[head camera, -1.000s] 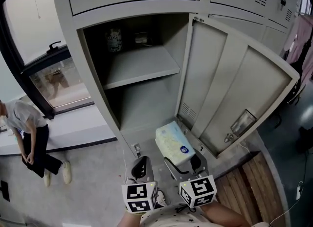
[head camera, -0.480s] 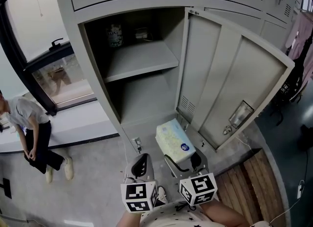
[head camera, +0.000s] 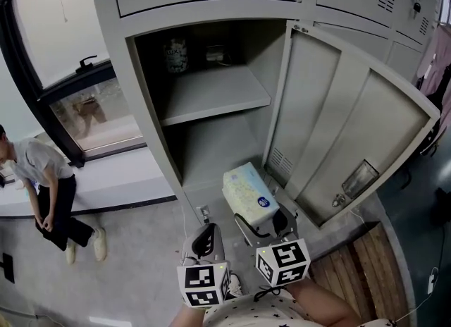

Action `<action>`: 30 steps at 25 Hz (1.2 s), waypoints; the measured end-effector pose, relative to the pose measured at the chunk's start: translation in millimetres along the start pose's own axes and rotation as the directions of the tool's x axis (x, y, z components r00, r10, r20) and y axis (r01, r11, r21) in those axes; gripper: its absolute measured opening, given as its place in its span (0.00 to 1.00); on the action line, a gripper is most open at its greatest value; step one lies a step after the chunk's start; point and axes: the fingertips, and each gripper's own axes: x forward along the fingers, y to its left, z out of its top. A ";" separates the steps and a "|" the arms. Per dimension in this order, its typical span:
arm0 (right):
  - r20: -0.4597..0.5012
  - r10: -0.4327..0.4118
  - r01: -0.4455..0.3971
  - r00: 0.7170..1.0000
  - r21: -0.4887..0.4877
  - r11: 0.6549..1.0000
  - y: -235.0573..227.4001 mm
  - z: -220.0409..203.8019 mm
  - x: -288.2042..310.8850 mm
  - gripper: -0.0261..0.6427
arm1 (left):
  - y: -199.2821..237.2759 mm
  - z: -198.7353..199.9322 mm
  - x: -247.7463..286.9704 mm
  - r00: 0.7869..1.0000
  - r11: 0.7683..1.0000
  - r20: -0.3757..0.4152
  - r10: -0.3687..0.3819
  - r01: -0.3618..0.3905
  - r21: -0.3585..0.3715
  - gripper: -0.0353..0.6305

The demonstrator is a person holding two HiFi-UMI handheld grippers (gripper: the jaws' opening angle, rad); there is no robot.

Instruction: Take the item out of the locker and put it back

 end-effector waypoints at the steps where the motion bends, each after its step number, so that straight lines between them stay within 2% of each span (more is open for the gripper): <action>1: 0.006 0.002 -0.002 1.000 -0.006 1.000 -0.9 4.8 11.8 0.59 | 3.3 0.8 3.2 1.000 1.000 -0.001 0.000 0.000 -0.001 0.06; 9: 0.039 -0.028 0.029 0.999 -0.041 0.999 -15.8 39.8 118.4 0.59 | 28.6 7.6 31.7 1.000 1.000 -0.021 0.008 -0.009 -0.008 0.06; 15: 0.011 -0.066 0.066 0.998 -0.041 0.997 -27.4 42.8 169.7 0.59 | 46.0 8.7 45.2 0.999 0.999 -0.036 0.031 -0.032 -0.022 0.06; 22: -0.045 -0.105 0.099 0.993 -0.121 0.988 -25.1 32.4 185.9 0.61 | 49.6 6.1 49.0 0.998 0.999 -0.049 0.040 -0.041 -0.032 0.06; 24: -0.047 -0.103 0.097 0.994 -0.115 0.989 -23.7 31.9 185.9 0.63 | 45.9 5.8 46.6 0.998 0.999 -0.048 0.038 -0.039 -0.032 0.06; 27: -0.017 -0.094 0.092 0.995 -0.091 0.992 -23.3 37.7 174.2 0.68 | 37.9 5.5 39.2 0.999 0.999 -0.043 0.032 -0.033 -0.027 0.06; 30: 0.023 -0.081 0.083 0.996 -0.089 0.993 -19.5 44.8 148.2 0.68 | 30.6 4.3 27.2 0.999 0.999 -0.035 0.033 -0.034 -0.025 0.06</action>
